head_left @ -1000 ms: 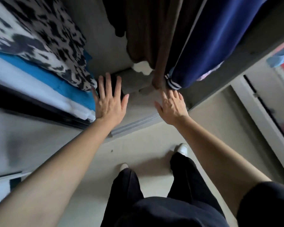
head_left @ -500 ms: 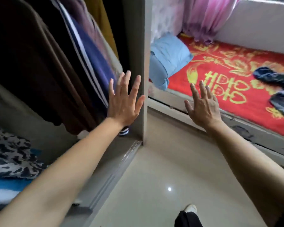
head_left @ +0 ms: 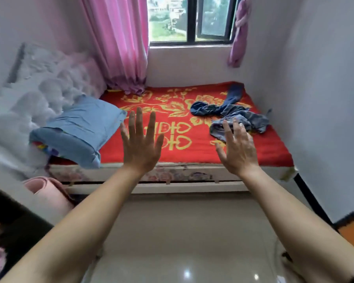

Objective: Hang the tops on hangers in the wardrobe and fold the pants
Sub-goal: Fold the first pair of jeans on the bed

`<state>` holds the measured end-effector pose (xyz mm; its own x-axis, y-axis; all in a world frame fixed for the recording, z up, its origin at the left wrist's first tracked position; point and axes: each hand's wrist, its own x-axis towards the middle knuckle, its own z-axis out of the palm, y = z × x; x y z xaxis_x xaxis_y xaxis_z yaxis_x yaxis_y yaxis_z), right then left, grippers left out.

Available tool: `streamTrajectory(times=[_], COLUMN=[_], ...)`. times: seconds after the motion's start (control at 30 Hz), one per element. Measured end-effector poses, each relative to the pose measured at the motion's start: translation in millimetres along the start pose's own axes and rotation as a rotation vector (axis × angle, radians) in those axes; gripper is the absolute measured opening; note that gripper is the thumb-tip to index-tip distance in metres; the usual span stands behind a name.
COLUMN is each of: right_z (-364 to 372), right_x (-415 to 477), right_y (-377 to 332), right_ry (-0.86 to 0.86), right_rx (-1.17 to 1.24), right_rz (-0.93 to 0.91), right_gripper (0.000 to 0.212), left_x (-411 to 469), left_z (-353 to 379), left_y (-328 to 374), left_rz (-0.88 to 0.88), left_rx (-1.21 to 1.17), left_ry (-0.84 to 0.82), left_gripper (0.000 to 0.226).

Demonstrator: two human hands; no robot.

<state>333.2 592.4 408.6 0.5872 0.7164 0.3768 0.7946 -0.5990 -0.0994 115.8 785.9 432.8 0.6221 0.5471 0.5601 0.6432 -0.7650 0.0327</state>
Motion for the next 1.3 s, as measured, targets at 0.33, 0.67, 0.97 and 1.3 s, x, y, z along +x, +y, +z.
streamTrajectory(times=[0.33, 0.67, 0.97, 1.3], right_z=[65.4, 143.8, 177.5, 265.6], right_x=[66.2, 236.1, 343.3, 456.4], right_y=[151.0, 253.8, 351.2, 489.8], right_ry=[-0.119, -0.205, -0.206, -0.297], right_rx=[0.047, -0.076, -0.116, -0.033], right_rz=[0.216, 0.327, 0.493, 0.523], right_gripper=[0.081, 0.082, 0.081, 0.081], left_x=[102.1, 283.4, 432.9, 537.8], left_z=[118.3, 274.4, 377.0, 508.0], left_y=[115.8, 163.3, 240.8, 345.6], left_rz=[0.154, 0.146, 0.306, 0.280], left_rx=[-0.087, -0.187, -0.244, -0.181], left_ry=[-0.185, -0.271, -0.343, -0.400], left_gripper=[0.070, 0.070, 0.069, 0.071])
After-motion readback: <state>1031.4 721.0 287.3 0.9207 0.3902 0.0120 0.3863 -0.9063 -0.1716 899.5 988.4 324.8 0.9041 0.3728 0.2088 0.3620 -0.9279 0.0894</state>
